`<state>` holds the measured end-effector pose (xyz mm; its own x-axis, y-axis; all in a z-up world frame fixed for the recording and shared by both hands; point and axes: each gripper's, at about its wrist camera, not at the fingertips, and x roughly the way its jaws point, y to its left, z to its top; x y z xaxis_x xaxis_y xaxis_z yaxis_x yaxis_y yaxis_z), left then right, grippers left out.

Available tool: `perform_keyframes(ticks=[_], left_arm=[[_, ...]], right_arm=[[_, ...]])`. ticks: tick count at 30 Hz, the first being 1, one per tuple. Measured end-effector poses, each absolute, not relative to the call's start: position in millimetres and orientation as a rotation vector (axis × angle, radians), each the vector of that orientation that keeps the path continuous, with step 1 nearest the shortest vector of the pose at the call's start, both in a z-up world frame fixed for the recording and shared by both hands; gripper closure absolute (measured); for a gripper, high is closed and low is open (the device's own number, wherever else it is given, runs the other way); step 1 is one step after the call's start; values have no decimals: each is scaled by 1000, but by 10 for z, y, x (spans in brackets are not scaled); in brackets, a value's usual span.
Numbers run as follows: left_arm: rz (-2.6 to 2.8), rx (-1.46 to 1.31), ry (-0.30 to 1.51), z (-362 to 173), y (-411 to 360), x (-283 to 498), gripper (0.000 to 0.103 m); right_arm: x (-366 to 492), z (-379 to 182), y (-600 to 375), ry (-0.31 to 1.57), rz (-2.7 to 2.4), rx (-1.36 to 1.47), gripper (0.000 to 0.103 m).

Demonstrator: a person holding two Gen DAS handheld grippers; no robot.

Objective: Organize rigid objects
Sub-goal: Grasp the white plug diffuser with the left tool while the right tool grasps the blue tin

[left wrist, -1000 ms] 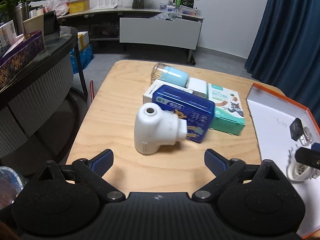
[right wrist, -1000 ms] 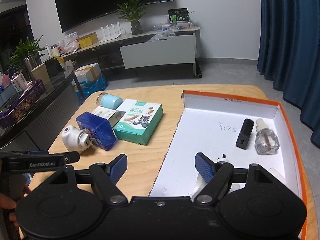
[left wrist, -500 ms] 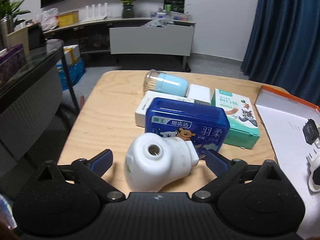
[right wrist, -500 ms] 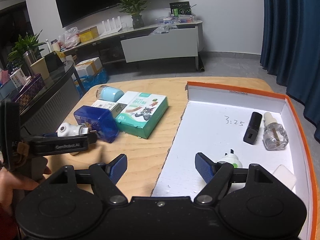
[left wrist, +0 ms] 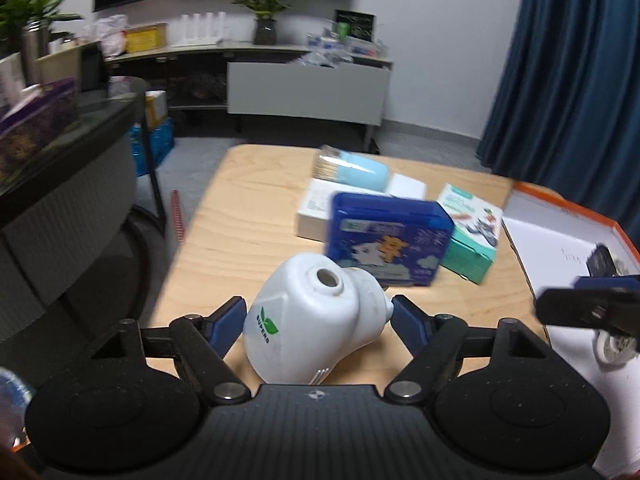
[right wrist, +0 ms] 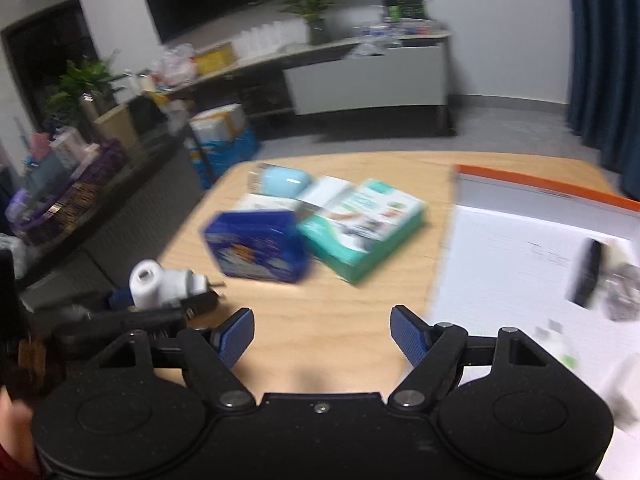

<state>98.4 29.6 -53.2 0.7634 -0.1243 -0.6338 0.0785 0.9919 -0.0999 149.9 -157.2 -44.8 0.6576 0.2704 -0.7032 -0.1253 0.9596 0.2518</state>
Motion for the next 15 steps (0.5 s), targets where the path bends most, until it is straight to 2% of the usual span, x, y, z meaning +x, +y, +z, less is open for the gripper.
perform_keyframes(ticks=[5,11,15], left_arm=[[-35,-108,666,-402,551,942,23],[-9,-141,658,-388,743,961,23],[-17,-167,662,-416,782,980,23]], right_arm=[[1794,-517,-1195,811,240,128,11],[2043,-441,-928,748,382,-228,11],[2297,-428,-841,748,510,-361,11]])
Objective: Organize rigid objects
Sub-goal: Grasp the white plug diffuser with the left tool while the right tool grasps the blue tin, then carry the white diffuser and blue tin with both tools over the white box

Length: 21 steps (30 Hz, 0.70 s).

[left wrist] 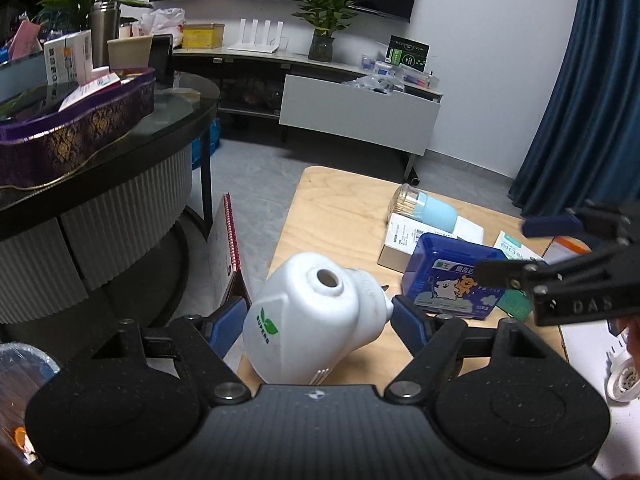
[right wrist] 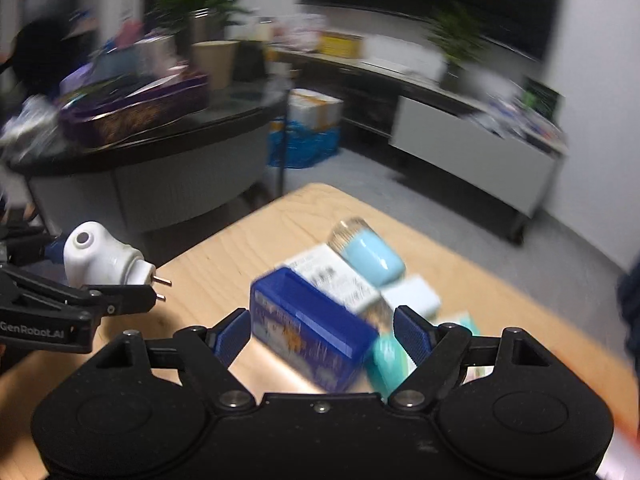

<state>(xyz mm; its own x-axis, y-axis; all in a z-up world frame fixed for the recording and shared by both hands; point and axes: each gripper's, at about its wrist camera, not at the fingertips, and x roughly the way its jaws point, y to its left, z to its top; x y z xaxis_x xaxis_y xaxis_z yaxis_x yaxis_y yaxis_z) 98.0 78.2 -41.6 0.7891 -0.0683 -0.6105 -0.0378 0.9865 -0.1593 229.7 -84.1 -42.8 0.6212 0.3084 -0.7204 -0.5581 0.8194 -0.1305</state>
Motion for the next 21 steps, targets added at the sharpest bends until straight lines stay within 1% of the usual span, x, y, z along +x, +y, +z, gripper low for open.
perform_keyframes(ticks=[4,6,7,8,9,10,11,15,18,21], left_arm=[[-24,-174,660,-420,793,988,23],[-22,-174,662,-430,808,987,23],[-20,-175,663,-434,813,988,23],[-18,-177,662,-438,820,986,23],[-15,-178,663,-438,824,989,23],[-13,-180,664,-441,825,996,23],[-13,-181,666,-445,818,1002,23],[-21,-171,670,-440,772,997,23],[-21,-166,663,-410,758,969,23],[-25,-175,665,-382,738,953,23]], right_arm=[[2496,-597,-631,787,590,-527,11],[2565,-691,-578,843,633,-534,16],[2588,-730,-562,883,648,-516,24],[2593,-753,-561,912,653,-492,44],[2589,-768,-564,934,662,-458,55],[2580,-792,-569,950,660,-422,61],[2562,-827,-586,957,647,-385,63],[2502,-896,-650,965,535,-237,63],[2377,-828,-769,951,476,-136,63],[2188,-691,-888,916,431,-109,63]])
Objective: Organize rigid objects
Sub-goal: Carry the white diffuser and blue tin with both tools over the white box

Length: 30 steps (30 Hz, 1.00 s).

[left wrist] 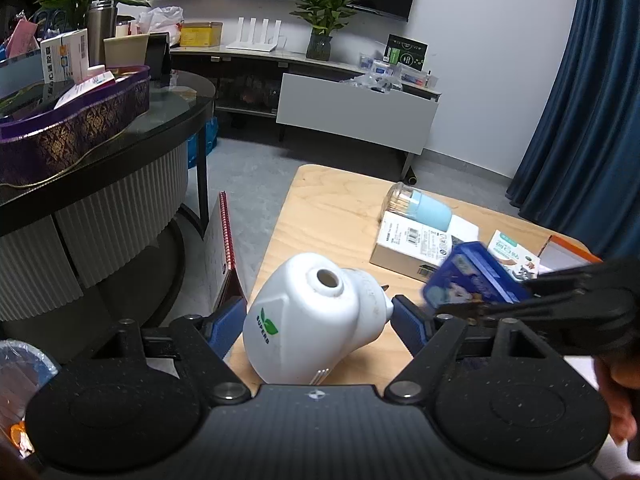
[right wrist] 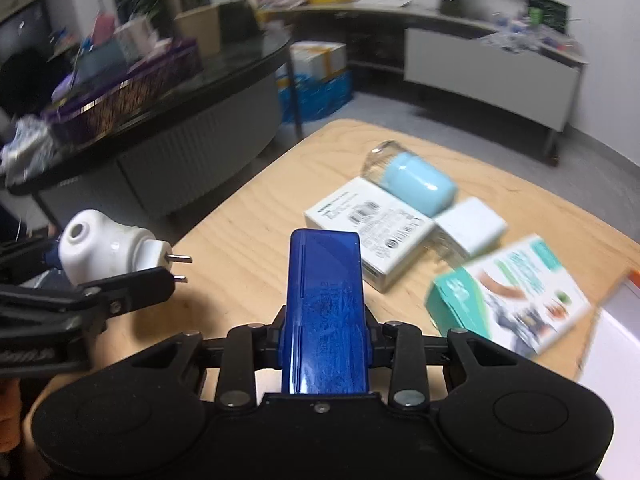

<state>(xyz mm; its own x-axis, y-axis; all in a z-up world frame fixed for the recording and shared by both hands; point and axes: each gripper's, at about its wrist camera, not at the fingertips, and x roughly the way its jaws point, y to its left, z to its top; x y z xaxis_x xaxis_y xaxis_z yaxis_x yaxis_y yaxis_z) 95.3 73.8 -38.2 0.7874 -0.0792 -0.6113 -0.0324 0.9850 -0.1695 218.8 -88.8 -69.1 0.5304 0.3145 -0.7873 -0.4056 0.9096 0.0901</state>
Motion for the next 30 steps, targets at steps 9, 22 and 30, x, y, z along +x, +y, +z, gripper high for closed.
perform_keyframes(ticks=[9,22,30], left_arm=[[-99,-170,642,-205,440,777,23],[-253,-138,648,-90,-168,590,23],[-336,-79,653,-5,-565,572,23]], right_arm=[[1462,-229,-1262,816,283,-55,63],[682,31,-2052,757,65,1,63],[400,111,-2504,736,-42,49,63]])
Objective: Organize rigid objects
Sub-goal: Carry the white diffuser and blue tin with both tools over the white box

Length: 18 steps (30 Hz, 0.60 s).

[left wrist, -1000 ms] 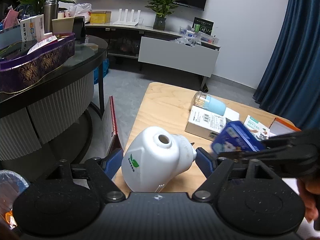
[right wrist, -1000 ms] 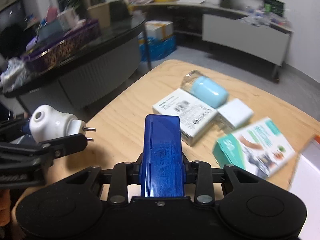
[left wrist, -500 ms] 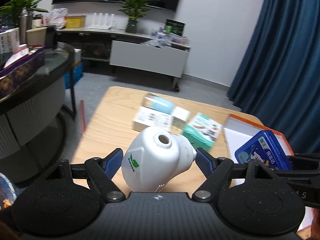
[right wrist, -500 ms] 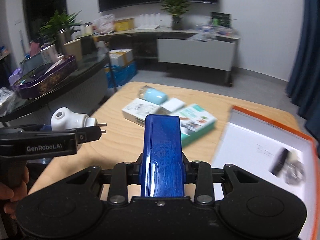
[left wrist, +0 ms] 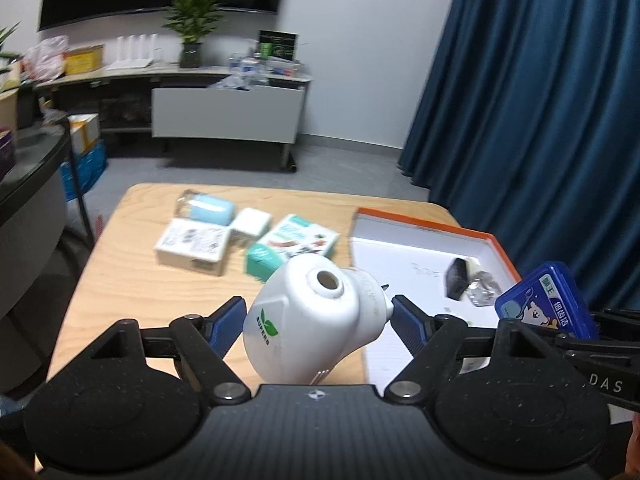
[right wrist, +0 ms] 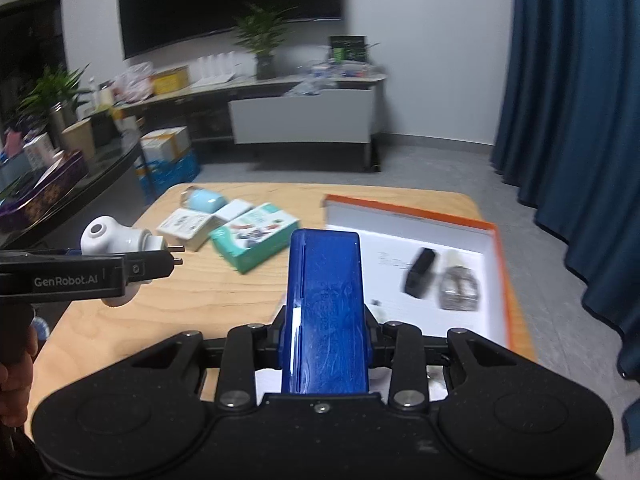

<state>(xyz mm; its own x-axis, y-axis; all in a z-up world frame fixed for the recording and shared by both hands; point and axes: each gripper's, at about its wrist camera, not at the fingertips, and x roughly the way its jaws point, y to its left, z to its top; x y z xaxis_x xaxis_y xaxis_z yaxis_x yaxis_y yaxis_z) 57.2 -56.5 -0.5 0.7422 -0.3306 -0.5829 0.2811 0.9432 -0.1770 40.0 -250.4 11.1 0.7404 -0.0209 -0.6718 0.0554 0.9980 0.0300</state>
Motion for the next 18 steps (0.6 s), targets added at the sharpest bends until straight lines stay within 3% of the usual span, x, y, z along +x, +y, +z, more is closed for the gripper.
perform_keyframes(ticks=[18], left_arm=[[-431,-18,638,7,-1157,642,23]], right_arm=[[214,112,-2996,683,-135,117,63]])
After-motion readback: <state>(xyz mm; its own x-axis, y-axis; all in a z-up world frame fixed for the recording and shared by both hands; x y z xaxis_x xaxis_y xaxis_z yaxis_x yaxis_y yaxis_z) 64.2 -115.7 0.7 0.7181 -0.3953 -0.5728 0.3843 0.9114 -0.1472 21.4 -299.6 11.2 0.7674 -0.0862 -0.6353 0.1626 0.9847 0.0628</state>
